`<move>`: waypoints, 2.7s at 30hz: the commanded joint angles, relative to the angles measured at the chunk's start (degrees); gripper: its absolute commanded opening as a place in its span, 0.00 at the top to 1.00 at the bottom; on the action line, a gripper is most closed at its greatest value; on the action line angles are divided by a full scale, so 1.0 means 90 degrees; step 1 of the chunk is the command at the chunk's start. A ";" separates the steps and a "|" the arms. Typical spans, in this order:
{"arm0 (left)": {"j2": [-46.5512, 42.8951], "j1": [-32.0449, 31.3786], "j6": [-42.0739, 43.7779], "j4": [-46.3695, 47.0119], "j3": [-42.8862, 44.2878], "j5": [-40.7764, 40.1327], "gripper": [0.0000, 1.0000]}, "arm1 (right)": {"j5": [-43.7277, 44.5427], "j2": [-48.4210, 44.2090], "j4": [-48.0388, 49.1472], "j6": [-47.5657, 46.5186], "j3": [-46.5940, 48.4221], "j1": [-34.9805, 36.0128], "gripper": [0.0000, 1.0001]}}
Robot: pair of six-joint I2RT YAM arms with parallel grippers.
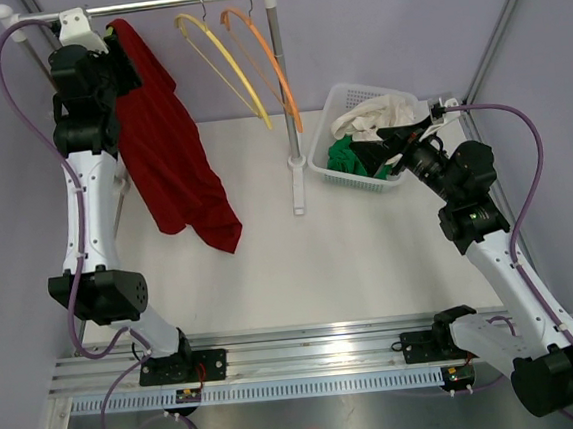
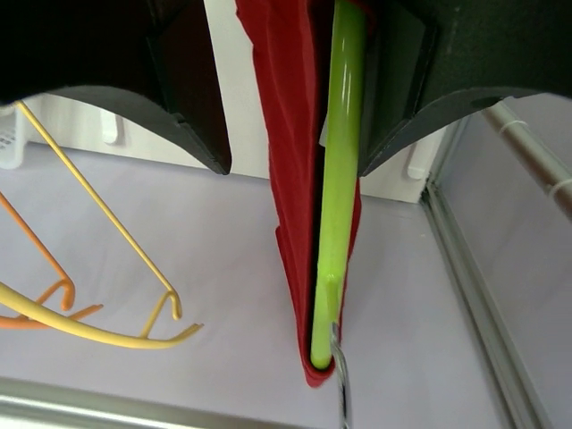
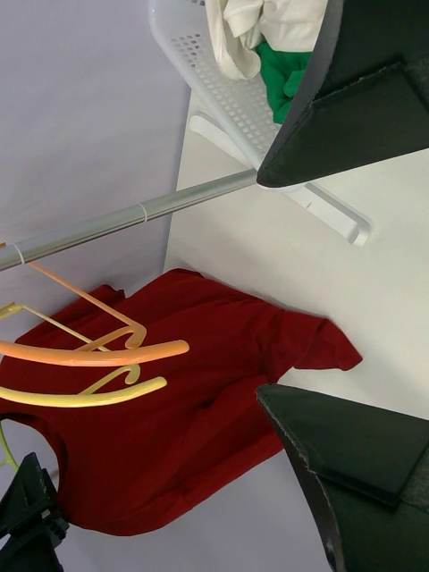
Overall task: Remove the t-shirt from the hanger
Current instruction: Grab a hanger with a tshirt on it with the left arm
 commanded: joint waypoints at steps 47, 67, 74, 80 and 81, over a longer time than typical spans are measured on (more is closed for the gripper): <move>-0.0428 -0.0070 0.0143 0.0850 0.0055 0.0275 1.00 | -0.0376 0.0232 0.0411 0.0111 0.0198 0.0019 0.01; -0.1893 -0.0090 -0.0101 0.2579 -0.1821 0.0578 1.00 | -0.0445 0.0241 0.0411 0.0072 0.0199 0.0029 0.01; -0.2069 -0.0090 -0.0209 0.2638 -0.2016 0.0773 1.00 | -0.0445 0.0222 0.0392 0.0062 0.0199 0.0038 0.00; -0.2421 -0.0100 -0.0209 0.2629 -0.2192 0.0784 1.00 | -0.0454 0.0232 0.0392 0.0062 0.0198 0.0029 0.00; -0.2460 -0.0100 -0.0199 0.2590 -0.2192 0.0783 1.00 | -0.0454 0.0232 0.0382 0.0052 0.0189 0.0029 0.01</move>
